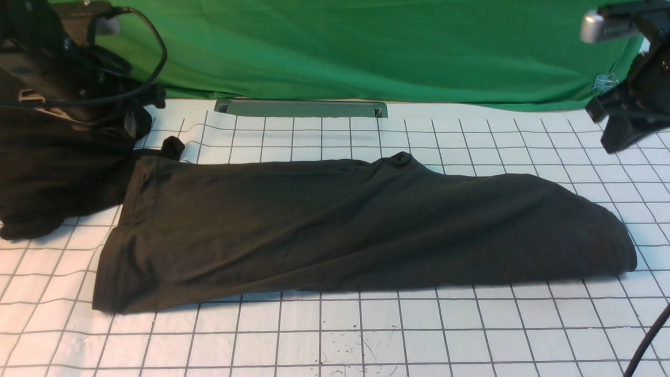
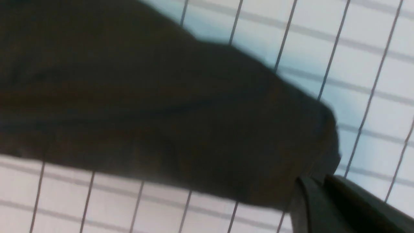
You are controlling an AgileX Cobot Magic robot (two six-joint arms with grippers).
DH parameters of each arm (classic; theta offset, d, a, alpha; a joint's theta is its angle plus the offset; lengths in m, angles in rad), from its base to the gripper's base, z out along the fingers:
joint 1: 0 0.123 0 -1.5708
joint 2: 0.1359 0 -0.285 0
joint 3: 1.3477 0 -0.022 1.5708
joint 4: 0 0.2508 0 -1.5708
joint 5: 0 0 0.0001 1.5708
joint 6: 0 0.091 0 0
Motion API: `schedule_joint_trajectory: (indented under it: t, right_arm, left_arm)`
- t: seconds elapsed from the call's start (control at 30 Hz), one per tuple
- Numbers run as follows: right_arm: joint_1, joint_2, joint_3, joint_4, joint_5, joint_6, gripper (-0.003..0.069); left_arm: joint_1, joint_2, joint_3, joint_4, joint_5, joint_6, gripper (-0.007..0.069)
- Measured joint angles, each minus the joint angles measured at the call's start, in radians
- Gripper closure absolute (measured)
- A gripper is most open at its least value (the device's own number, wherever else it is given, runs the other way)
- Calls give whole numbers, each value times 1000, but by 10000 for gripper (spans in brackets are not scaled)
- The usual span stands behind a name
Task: Fold a long-sleeved shirt over a white checkered tablecloth.
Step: 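Pull the folded dark garment lengthwise by its ends to straighten it flat on the table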
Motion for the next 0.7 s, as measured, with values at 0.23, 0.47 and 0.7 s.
schedule_joint_trajectory:
  t: [0.23, 0.47, 0.7]
  right_arm:
    - [-2, -91, 185, 0, -65, -3, 606]
    - [-2, -115, 228, 0, -86, -3, 596]
    - [-2, -122, 228, 3, -91, -4, 590]
  left_arm:
    - [0, 154, 0, 5, -122, -2, 304]
    - [0, 226, 0, 25, -204, -2, 237]
    - [0, 249, -20, 31, -170, -2, 541]
